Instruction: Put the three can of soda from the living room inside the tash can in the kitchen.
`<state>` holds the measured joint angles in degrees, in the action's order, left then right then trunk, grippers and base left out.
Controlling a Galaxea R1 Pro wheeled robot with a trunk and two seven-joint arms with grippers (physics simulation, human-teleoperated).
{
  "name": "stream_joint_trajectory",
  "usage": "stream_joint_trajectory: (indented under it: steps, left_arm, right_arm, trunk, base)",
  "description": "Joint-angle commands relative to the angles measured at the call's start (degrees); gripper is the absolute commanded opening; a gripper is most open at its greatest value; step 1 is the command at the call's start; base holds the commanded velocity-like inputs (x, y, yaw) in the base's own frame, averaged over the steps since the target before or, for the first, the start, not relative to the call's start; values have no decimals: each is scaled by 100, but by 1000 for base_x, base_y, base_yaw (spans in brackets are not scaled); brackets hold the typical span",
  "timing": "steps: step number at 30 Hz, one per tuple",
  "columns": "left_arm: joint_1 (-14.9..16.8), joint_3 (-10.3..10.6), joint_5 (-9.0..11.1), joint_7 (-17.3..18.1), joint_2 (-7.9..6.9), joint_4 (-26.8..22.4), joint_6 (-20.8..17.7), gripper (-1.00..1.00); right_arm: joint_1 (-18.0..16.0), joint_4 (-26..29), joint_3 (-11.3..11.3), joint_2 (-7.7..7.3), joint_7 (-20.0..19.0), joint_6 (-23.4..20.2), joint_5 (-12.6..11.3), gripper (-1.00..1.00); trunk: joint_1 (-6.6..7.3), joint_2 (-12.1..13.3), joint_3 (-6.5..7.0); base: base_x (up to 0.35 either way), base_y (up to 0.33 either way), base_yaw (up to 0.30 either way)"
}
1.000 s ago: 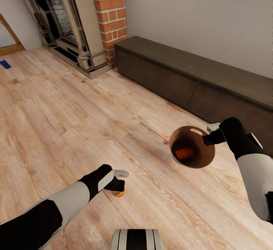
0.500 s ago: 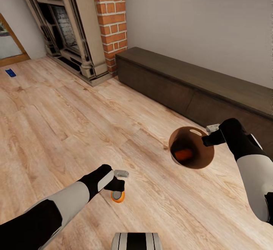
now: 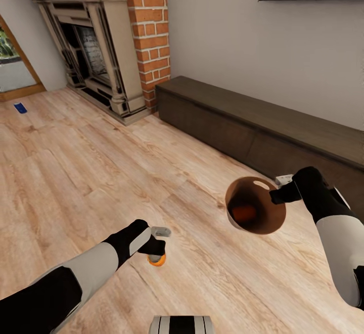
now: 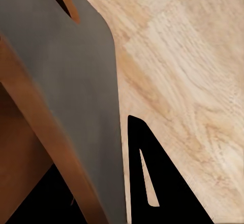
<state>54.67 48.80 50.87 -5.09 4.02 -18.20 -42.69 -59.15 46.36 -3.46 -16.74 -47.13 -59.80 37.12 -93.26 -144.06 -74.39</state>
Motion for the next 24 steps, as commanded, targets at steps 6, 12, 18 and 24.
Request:
stream_joint_trajectory:
  steps: [6,12,18,24]
  left_arm:
    - [0,-31,1,234,-33,11,16,-100]
    - [19,-56,18,366,-270,5,-34,-100]
    - [116,-63,63,936,-810,2,-55,-100]
    - [229,-63,69,1497,-1165,-164,-41,-100]
  right_arm:
    - [202,1,-84,37,-17,-20,-216,-100]
    - [288,10,-84,66,-16,-20,-453,-100]
    - [410,11,-57,87,-6,-20,-511,-100]
    - [523,13,-46,89,-6,-20,-519,-100]
  trunk:
    - [16,8,134]
    - [31,16,267]
    - [47,24,400]
    - [62,32,533]
  base:
    - [0,0,0]
    - [0,0,0]
    - [0,0,0]
    - [0,0,0]
